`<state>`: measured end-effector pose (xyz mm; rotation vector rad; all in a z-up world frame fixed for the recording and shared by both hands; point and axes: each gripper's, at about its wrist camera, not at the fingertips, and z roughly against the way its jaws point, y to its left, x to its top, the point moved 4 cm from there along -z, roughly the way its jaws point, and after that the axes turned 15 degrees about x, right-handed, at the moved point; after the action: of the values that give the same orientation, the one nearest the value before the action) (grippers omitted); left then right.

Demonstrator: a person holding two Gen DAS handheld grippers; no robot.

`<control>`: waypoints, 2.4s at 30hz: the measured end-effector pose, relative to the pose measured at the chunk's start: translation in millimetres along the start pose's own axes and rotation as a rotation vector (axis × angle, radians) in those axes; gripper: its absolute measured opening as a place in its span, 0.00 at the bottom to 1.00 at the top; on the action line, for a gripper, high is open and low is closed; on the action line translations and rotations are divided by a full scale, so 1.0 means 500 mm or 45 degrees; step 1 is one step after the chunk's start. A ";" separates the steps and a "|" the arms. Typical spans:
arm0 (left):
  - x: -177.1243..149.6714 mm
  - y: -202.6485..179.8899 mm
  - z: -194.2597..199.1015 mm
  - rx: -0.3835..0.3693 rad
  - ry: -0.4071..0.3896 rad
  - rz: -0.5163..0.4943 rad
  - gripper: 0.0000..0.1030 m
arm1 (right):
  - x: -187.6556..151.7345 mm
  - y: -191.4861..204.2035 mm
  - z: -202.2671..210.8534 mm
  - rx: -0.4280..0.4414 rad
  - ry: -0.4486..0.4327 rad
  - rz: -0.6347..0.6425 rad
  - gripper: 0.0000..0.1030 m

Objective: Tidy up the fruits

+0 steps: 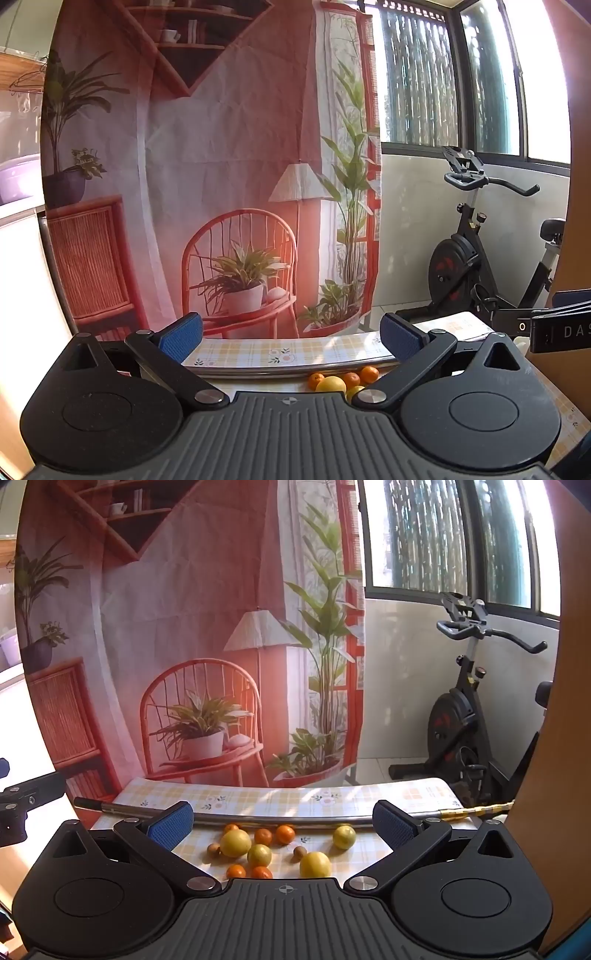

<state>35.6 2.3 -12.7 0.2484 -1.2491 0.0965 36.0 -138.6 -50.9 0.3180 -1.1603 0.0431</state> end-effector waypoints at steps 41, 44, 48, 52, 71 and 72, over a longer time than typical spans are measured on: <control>0.004 0.003 0.014 0.041 -0.048 -0.050 1.00 | 0.012 0.005 0.037 -0.025 -0.045 -0.010 1.00; 0.003 0.002 0.015 0.041 -0.050 -0.052 1.00 | 0.010 0.003 0.038 -0.028 -0.047 -0.015 1.00; 0.003 0.002 0.015 0.044 -0.049 -0.049 1.00 | 0.010 0.003 0.040 -0.030 -0.048 -0.015 1.00; 0.004 0.003 0.015 0.042 -0.046 -0.046 1.00 | 0.011 0.004 0.042 -0.033 -0.052 -0.005 1.00; 0.007 0.009 0.017 0.040 -0.051 -0.039 1.00 | 0.012 0.007 0.046 -0.038 -0.054 -0.008 1.00; 0.007 0.009 0.017 0.041 -0.051 -0.038 1.00 | 0.012 0.007 0.046 -0.038 -0.054 -0.007 1.00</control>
<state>27.9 4.2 -6.1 0.2981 -1.2842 0.0865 17.1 -142.4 -36.4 0.2970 -1.2008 0.0139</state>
